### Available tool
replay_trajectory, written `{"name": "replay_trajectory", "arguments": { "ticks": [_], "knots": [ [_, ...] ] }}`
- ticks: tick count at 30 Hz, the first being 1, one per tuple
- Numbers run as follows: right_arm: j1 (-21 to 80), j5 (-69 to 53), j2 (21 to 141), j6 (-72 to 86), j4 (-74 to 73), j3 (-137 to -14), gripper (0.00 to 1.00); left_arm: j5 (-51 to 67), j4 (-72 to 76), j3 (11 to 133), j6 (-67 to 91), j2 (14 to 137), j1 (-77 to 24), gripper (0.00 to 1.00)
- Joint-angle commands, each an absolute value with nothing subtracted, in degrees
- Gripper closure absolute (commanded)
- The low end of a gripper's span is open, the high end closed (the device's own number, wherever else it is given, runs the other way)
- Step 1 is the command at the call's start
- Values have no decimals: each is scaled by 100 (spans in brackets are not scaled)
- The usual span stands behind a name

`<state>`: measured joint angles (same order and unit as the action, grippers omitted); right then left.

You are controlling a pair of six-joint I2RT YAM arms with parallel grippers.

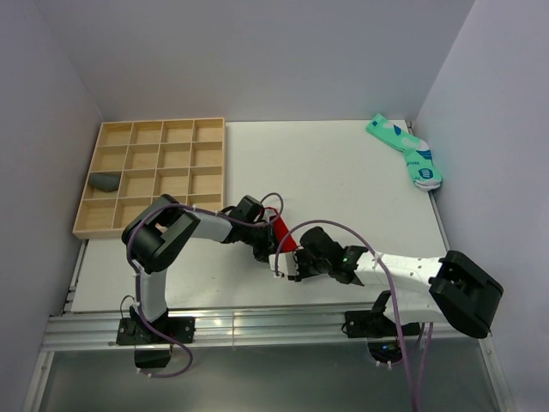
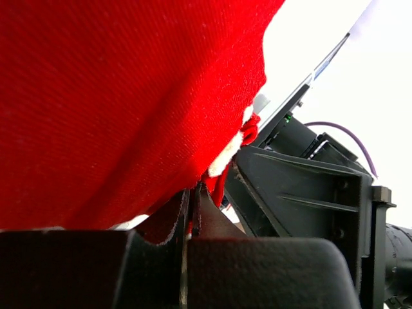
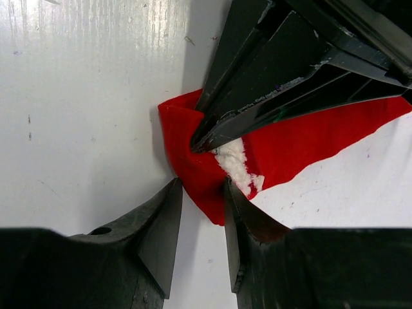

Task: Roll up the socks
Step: Roll the sock at the center of the board.

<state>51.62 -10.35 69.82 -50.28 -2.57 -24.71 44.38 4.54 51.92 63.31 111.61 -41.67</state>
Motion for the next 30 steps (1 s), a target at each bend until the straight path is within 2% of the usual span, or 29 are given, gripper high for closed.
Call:
{"name": "replay_trajectory", "arguments": {
  "ticks": [1,9,19,28,30],
  "knots": [
    [5212,-949,6768,-5124,-88,-2426,60,4693,360,5098,6126,11030,-4245,100],
    [5265,-1037,6723,-5212,-298,-2505,56,4764,369,5097,6056,11057,-4271,100],
    [5291,-1335,7180,-5247,-931,-2891,57,4948,202,5273,5687,11145,-4377,100],
    [5265,-1863,7471,-4817,-2056,-3410,81,4580,272,5107,5607,11004,-4395,99],
    [5247,-1951,7479,-4729,-2249,-3410,84,4142,229,5054,5607,10846,-4386,92]
  ]
}}
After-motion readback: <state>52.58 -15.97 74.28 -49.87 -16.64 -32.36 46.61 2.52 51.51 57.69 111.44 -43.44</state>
